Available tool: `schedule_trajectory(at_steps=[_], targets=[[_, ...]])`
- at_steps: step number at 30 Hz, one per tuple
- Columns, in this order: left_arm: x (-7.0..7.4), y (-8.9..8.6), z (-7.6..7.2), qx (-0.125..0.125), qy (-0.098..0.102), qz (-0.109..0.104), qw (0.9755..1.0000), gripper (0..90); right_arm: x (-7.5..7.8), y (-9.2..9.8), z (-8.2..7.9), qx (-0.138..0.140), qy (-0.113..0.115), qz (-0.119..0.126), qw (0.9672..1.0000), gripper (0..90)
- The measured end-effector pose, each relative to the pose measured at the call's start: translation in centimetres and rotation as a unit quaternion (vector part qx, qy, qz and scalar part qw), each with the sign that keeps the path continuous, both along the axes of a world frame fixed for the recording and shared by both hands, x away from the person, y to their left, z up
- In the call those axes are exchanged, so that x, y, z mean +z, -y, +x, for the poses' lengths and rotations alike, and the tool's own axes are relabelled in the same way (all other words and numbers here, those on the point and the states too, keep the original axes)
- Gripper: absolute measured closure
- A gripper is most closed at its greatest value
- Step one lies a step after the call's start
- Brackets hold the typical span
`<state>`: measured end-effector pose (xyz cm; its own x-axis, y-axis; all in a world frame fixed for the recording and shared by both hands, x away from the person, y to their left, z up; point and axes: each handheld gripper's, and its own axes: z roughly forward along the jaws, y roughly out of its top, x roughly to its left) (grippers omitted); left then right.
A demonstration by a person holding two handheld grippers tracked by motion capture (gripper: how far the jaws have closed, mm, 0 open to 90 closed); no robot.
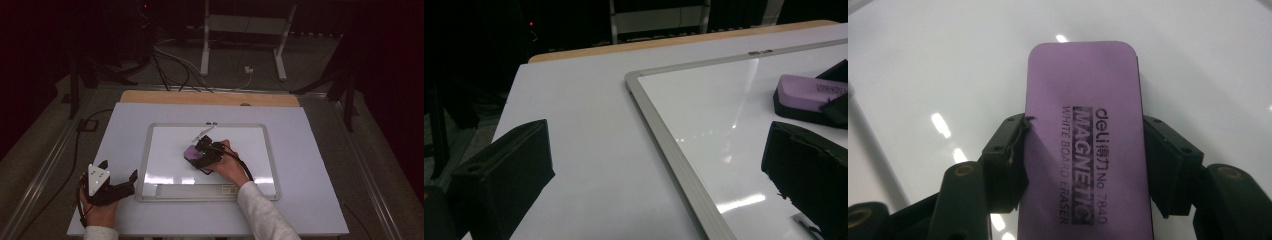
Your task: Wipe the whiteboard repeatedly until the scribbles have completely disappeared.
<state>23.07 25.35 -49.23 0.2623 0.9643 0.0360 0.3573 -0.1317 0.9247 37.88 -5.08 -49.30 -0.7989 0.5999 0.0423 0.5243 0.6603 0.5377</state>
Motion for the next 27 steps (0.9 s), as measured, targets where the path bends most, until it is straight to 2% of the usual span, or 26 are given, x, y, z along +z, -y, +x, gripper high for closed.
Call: schedule_trajectory(at_steps=[2, 3, 4, 5, 6, 7, 8, 9, 10, 11, 12, 13, 14, 15, 16, 18, 20, 22, 23, 24, 25, 26, 27], targets=[[0.0, -0.1, 0.0, 0.001, -0.001, -0.001, 1.0, 0.8, 0.0, 0.0, 0.1, -0.004, -0.002, 0.001, 1.0, 40.8], [0.0, -0.1, 0.0, 0.002, -0.001, -0.001, 1.0, 0.8, 0.0, 0.3, 0.5, -0.024, 0.0, 0.0, 0.9997, 40.8], [0.0, -0.1, -0.1, 0.002, 0.0, -0.001, 1.0, 0.8, -0.1, 1.3, 1.6, -0.098, 0.008, -0.008, 0.9951, 40.8], [0.0, -0.2, -0.1, 0.002, 0.0, -0.001, 1.0, 0.8, -0.1, 1.3, 1.6, -0.098, 0.008, -0.008, 0.9951, 40.8], [0.0, -0.2, -0.1, 0.002, 0.0, -0.002, 1.0, 0.8, -0.1, 2.1, 2.2, -0.143, 0.015, -0.012, 0.9895, 40.8], [0.0, -0.2, -0.1, 0.002, 0.0, -0.002, 1.0, 0.8, -0.1, 2.8, 2.7, -0.175, 0.019, -0.015, 0.9842, 40.8], [0.0, -0.2, -0.1, 0.002, 0.0, -0.003, 1.0, 0.8, -0.2, 3.6, 3.1, -0.212, 0.019, -0.014, 0.977, 40.8], [0.0, -0.2, 0.0, 0.001, 0.0, -0.003, 1.0, 0.8, -0.2, 4.2, 3.4, -0.232, 0.013, -0.006, 0.9727, 40.8], [-0.1, -0.2, 0.0, 0.001, -0.002, -0.003, 1.0, 0.8, -0.2, 4.2, 3.1, -0.214, 0.017, -0.008, 0.9766, 40.8], [-0.1, -0.2, 0.1, 0.001, -0.002, -0.001, 1.0, 0.8, -0.2, 4.2, 3.1, -0.214, 0.017, -0.008, 0.9766, 40.8], [-0.1, -0.1, 0.1, 0.0, -0.004, 0.0, 1.0, 0.8, -0.2, 3.5, 2.6, -0.167, 0.008, -0.001, 0.986, 40.7], [-0.1, -0.1, 0.1, 0.0, -0.003, 0.001, 1.0, 0.8, -0.2, 2.9, 2.1, -0.132, 0.005, 0.002, 0.9913, 40.7], [-0.1, 0.0, 0.1, -0.001, -0.003, 0.001, 1.0, 0.8, -0.2, 2.9, 2.1, -0.132, 0.005, 0.002, 0.9913, 40.7], [0.0, 0.0, 0.1, -0.002, -0.001, 0.002, 1.0, 0.8, -0.1, 1.5, 1.0, -0.064, 0.001, 0.0, 0.998, 40.7], [0.0, 0.1, 0.0, -0.001, 0.0, 0.001, 1.0, 0.8, -0.1, 1.5, 1.0, -0.064, 0.001, 0.0, 0.998, 40.7], [0.0, 0.1, 0.0, 0.0, -0.001, 0.001, 1.0, 0.8, 0.0, 0.1, -0.1, 0.001, -0.011, 0.004, 0.9999, 40.7], [0.0, -0.1, 0.0, 0.001, -0.001, 0.0, 1.0, 0.8, 0.0, -0.6, -0.6, 0.022, -0.004, -0.006, 0.9997, 40.7], [0.0, -0.1, -0.1, 0.001, 0.0, 0.0, 1.0, 0.8, 0.0, -0.5, -0.1, 0.005, -0.006, -0.004, 1.0, 40.7], [0.0, -0.1, -0.1, 0.002, 0.001, -0.001, 1.0, 0.8, -0.1, 0.2, 0.8, -0.042, 0.002, -0.006, 0.9991, 40.7], [0.0, -0.2, -0.1, 0.002, 0.001, -0.002, 1.0, 0.8, -0.2, 0.6, 1.4, -0.069, 0.005, -0.005, 0.9976, 40.8], [0.0, -0.2, -0.1, 0.002, 0.001, -0.002, 1.0, 0.8, -0.2, 0.6, 1.4, -0.069, 0.005, -0.005, 0.9976, 40.8], [0.0, -0.2, -0.1, 0.002, 0.001, -0.003, 1.0, 0.8, -0.2, 1.9, 2.6, -0.13, 0.009, -0.003, 0.9915, 40.8], [0.0, -0.2, -0.1, 0.002, 0.001, -0.003, 1.0, 0.8, -0.2, 1.9, 2.6, -0.13, 0.009, -0.003, 0.9915, 40.8]])
